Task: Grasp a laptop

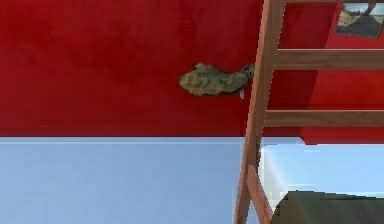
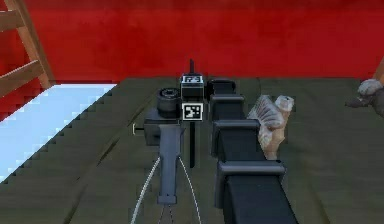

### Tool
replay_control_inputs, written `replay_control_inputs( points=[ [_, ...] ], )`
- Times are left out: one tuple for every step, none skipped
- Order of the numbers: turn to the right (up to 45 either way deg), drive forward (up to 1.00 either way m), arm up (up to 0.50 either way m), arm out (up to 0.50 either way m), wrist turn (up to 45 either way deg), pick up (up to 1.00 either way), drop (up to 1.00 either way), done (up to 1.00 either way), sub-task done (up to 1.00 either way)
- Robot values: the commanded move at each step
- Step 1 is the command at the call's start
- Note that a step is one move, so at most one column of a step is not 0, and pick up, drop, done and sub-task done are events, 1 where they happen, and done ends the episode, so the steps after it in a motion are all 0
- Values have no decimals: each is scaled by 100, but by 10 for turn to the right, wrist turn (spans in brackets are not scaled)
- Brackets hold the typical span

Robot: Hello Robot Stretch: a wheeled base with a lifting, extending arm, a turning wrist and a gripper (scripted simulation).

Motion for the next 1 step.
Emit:
replay_control_inputs(
  points=[
    [0, 0, 0, 0, 450, 0, 0, 0, 0]
  ],
)
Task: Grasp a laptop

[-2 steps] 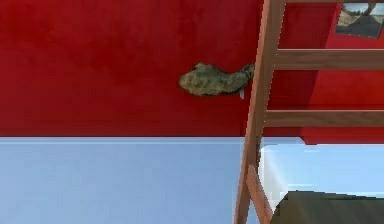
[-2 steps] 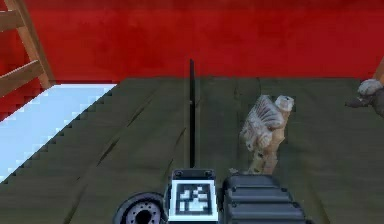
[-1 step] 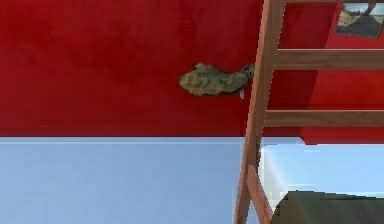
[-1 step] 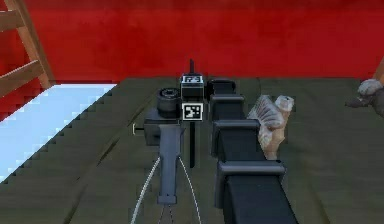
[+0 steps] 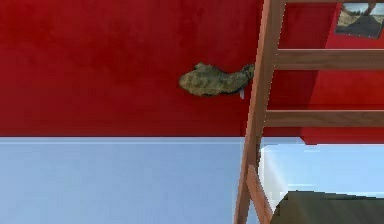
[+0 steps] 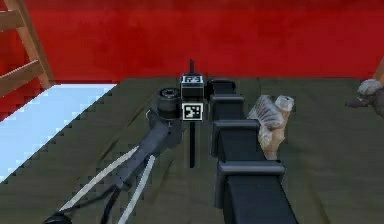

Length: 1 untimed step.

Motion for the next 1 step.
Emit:
replay_control_inputs(
  points=[
    [0, 0, 0, 0, 450, 0, 0, 0, 0]
  ],
)
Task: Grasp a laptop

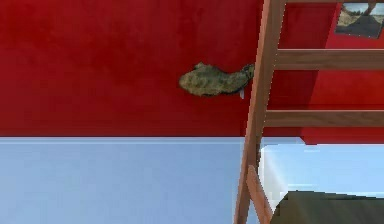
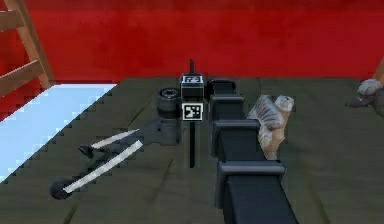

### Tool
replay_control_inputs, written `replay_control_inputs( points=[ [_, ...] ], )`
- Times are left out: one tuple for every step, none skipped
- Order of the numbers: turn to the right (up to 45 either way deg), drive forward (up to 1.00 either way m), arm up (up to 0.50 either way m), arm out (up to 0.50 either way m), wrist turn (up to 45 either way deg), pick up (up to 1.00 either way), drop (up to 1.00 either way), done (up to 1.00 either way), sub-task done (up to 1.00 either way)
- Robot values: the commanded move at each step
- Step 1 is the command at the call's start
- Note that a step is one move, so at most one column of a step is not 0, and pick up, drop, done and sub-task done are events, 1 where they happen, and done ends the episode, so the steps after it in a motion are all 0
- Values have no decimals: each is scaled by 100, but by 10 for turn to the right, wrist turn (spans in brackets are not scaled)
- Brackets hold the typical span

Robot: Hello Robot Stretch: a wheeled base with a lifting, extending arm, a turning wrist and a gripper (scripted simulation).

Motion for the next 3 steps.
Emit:
replay_control_inputs(
  points=[
    [0, 0, 0, 0, 450, 0, 0, 0, 0],
    [0, 0, 0, 0, 360, 0, 0, 0, 0],
    [0, 0, 0, 0, 0, 100, 0, 0, 0]
  ],
)
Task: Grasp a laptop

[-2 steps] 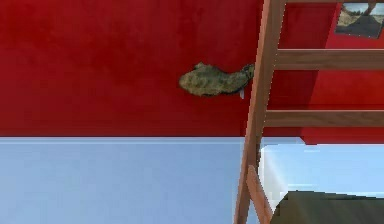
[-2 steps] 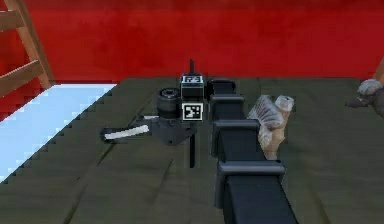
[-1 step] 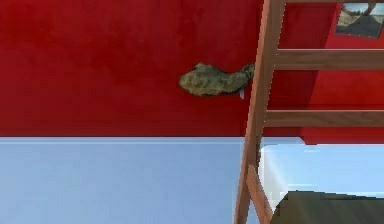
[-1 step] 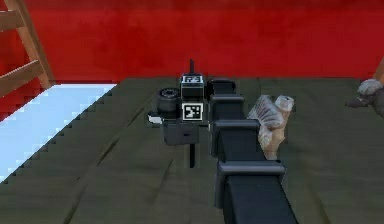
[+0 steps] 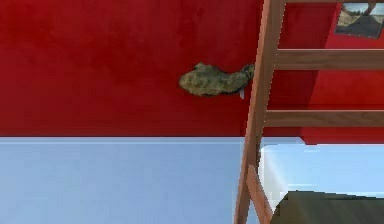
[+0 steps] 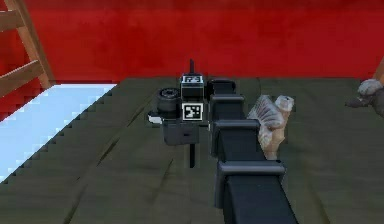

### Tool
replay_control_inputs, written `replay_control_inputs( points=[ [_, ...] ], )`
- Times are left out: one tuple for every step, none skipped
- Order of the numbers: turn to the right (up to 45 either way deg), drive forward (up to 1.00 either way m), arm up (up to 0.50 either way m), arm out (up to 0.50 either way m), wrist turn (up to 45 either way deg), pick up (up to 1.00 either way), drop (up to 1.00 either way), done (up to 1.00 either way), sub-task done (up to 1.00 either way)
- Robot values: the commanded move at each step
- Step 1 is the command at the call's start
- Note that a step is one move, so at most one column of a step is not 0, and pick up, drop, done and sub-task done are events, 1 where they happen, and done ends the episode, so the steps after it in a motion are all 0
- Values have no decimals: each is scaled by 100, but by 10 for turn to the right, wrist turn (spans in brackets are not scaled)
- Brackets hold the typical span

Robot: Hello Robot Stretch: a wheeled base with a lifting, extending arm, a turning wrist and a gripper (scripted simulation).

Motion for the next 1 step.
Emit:
replay_control_inputs(
  points=[
    [0, 0, 0, 0, 0, 0, 0, 100, 0]
  ],
)
